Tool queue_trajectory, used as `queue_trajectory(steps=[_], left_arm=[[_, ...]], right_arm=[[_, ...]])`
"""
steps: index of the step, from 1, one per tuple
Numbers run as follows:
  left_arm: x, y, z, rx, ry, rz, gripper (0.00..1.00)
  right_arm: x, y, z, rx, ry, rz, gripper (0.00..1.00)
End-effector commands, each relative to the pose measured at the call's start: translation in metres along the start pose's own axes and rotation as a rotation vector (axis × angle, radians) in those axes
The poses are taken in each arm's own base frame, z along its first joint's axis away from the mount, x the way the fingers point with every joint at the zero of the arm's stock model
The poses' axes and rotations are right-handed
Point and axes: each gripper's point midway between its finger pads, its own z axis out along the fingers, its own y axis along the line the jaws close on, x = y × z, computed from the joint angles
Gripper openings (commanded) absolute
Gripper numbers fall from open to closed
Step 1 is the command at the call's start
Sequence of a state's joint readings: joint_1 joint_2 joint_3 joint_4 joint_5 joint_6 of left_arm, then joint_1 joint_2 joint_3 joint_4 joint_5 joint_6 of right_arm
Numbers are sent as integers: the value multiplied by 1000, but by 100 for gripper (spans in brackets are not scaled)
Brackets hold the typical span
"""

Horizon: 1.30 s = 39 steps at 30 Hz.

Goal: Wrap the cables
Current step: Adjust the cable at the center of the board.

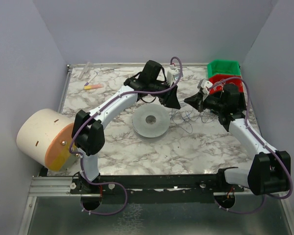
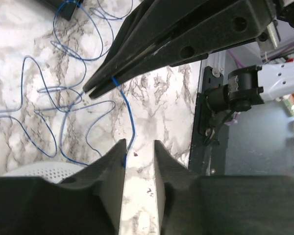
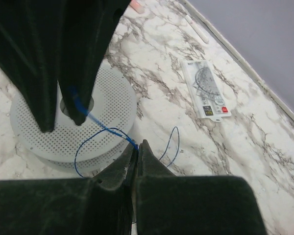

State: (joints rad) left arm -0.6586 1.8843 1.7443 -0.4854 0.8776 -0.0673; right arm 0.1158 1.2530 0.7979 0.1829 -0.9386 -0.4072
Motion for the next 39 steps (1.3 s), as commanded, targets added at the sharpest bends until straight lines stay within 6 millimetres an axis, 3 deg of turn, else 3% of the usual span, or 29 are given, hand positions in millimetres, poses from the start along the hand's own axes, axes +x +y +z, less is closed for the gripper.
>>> queue_trajectory(steps=[1, 6, 12, 22, 29, 39], left_arm=[[3, 16, -5, -80, 8, -32, 39], [-16, 14, -16, -77, -30, -13, 46], [-45, 14, -41, -77, -93, 24, 62], [-28, 43, -20, -94, -34, -27, 65], [-24, 31, -5, -12, -9, -21, 62], [-35, 17, 3, 46, -16, -10, 59]], right_arm=[[-10, -20, -4, 82, -7, -20, 0], [-7, -25, -4, 108, 6, -10, 1], [-2, -29, -4, 113, 22, 11, 1], [-4, -24, -4, 84, 16, 22, 0], [-2, -19, -2, 48, 16, 35, 0], [7, -18, 1, 33, 41, 51, 1]])
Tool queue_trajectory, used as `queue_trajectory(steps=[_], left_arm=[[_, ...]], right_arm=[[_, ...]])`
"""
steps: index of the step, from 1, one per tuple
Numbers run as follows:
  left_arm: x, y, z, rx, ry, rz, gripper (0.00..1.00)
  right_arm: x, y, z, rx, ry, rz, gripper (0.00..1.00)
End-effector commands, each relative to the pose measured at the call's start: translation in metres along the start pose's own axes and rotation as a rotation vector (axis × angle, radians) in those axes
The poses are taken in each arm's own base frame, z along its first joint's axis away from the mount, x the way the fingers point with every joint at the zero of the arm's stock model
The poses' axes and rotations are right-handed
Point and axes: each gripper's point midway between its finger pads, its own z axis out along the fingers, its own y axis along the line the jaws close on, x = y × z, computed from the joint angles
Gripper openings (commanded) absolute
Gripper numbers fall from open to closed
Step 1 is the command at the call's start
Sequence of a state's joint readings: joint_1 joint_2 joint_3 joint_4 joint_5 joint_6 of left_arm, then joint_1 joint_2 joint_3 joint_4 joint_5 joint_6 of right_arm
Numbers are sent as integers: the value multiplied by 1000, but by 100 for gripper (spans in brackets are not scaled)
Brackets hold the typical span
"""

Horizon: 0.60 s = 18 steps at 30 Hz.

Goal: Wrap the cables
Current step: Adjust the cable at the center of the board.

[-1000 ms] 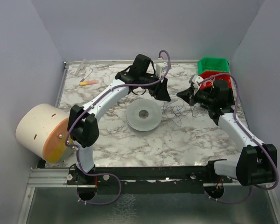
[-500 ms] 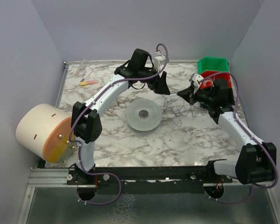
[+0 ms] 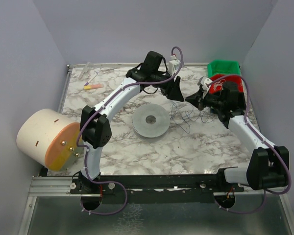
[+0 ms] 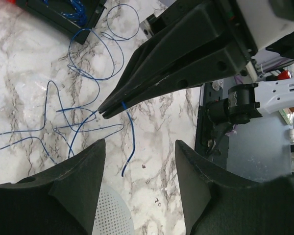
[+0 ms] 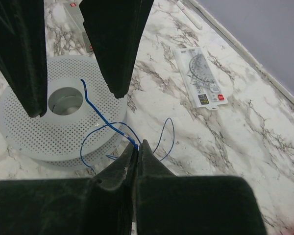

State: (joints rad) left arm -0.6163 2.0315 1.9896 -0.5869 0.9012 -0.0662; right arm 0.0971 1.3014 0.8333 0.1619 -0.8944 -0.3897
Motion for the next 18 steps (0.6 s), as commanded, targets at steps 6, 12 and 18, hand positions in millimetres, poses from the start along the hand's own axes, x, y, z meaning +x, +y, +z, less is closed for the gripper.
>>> queue_trajectory(steps=[6, 12, 18], left_arm=[[3, -4, 10, 30, 15, 2, 54], [2, -2, 14, 16, 16, 3, 37], [3, -2, 17, 12, 20, 6, 9]], right_arm=[[-3, 0, 0, -24, 2, 4, 0], [-5, 1, 0, -25, -1, 1, 0], [-4, 0, 0, -22, 0, 3, 1]])
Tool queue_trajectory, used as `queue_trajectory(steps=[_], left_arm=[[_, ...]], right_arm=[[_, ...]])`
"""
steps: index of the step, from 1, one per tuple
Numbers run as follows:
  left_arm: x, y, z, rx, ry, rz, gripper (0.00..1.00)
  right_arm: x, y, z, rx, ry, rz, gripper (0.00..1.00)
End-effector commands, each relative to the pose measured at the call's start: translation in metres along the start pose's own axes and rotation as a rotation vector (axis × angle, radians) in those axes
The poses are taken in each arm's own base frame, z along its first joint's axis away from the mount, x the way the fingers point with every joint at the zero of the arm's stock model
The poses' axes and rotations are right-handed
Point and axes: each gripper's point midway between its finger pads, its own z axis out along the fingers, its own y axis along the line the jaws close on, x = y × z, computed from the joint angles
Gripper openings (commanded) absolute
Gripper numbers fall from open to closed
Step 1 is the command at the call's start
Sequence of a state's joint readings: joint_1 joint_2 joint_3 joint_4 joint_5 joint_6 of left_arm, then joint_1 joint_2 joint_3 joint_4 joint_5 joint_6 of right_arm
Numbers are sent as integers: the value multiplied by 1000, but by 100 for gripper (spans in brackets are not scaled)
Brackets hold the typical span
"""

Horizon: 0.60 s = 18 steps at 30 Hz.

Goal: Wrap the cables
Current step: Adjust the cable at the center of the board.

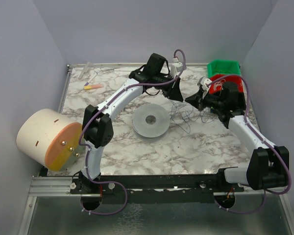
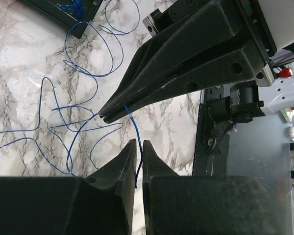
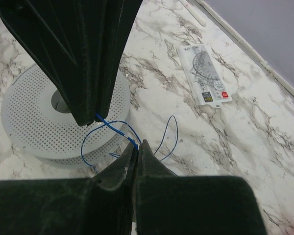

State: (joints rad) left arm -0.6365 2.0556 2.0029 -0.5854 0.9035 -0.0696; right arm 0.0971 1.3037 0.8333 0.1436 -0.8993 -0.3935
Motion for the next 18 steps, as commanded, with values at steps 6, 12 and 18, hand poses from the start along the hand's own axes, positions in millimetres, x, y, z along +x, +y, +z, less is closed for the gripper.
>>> queue_trajectory(steps=[6, 12, 18], left_arm=[[-3, -7, 7, 20, 3, 13, 0], [-9, -16, 8, 43, -9, 15, 0], [-11, -21, 9, 50, -29, 3, 0]], right_arm=[[-5, 0, 2, -26, -8, 15, 1], [3, 7, 5, -81, 8, 33, 1], [0, 13, 5, -113, -3, 35, 0]])
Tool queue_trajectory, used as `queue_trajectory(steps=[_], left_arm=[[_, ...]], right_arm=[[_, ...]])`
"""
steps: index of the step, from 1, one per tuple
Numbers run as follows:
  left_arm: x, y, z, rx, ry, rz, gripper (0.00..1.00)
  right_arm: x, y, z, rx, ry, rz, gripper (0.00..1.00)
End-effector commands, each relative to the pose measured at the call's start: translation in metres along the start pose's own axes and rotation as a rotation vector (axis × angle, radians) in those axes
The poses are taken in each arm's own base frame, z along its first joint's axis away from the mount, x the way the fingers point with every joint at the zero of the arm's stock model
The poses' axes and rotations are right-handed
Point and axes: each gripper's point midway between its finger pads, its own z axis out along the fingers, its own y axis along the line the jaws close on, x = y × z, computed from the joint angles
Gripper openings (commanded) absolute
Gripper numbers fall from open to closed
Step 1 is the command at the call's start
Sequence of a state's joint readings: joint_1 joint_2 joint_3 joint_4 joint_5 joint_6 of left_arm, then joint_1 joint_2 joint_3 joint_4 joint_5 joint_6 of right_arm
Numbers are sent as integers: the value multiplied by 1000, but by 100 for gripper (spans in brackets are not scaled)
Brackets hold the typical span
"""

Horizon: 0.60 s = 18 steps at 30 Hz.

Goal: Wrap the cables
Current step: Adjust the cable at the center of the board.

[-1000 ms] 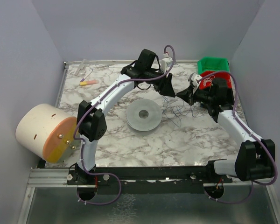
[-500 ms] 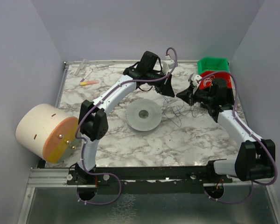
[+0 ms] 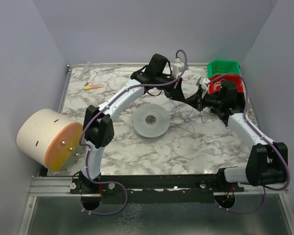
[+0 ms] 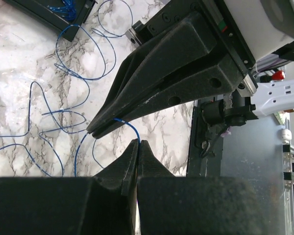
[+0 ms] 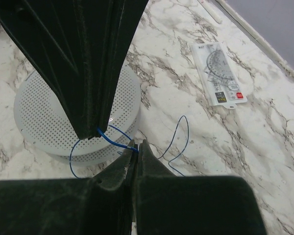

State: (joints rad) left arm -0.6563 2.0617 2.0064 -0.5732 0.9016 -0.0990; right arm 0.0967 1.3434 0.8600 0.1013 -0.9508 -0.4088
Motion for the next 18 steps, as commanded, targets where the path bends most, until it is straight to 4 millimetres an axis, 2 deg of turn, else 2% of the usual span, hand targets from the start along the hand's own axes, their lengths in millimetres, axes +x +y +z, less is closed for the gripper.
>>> queue_trajectory(steps=[1, 12, 18], left_arm=[[-11, -15, 1, 36, -36, 15, 0], [-16, -8, 7, 0, -68, -6, 0], [-17, -6, 5, -20, -80, -6, 0]], right_arm=[[-7, 10, 0, -65, -18, 6, 1], [-16, 34, -1, -183, -54, -2, 0], [-18, 36, -1, -198, -61, 21, 0]])
